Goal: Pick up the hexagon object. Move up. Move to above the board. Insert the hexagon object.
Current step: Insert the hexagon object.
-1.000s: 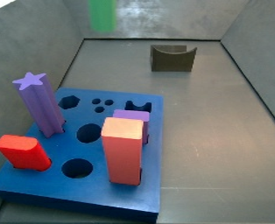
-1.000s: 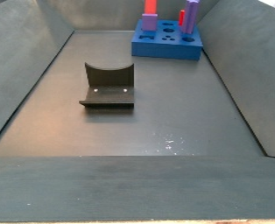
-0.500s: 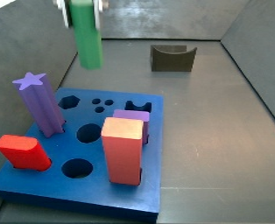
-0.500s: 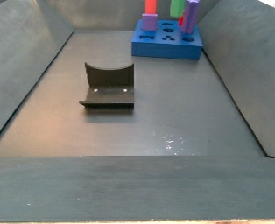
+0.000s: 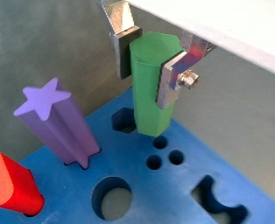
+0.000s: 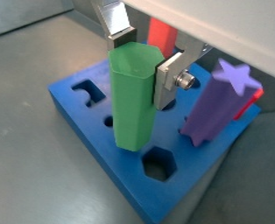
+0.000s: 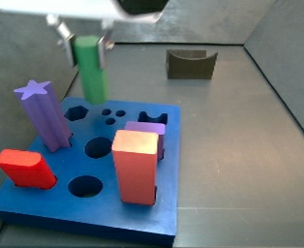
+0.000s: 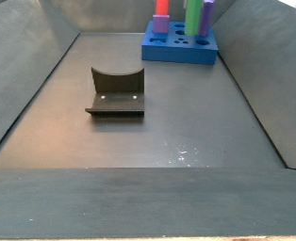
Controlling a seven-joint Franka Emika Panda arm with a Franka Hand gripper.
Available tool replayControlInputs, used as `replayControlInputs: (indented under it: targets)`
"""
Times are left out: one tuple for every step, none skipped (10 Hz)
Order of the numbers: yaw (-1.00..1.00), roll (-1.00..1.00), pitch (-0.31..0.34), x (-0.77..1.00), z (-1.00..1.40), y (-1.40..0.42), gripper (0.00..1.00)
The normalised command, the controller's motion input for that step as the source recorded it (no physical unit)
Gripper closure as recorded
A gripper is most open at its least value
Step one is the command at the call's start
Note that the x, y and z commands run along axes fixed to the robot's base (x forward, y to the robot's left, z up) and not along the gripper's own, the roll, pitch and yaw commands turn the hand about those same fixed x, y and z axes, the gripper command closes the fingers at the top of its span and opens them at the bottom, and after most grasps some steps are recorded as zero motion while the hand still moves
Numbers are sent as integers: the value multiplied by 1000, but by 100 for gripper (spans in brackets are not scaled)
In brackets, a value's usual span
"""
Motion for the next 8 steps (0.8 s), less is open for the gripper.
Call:
replayControlInputs:
  targets:
    - [166,-16,-220,-389,-274,0,100]
    - [131,0,-240,-397,-111,0,100]
    - [137,37,-237,-394,-60,-71,100]
    - [137,77,-183,-354,-23,-149,100]
    - [149,44,-204,-446,-94,-86,100]
    - [111,1,-174,-306,-194,-94,100]
    - [6,3,-77,-89,-257,-97,100]
    - [0,0,-41,-17,-254,-63,100]
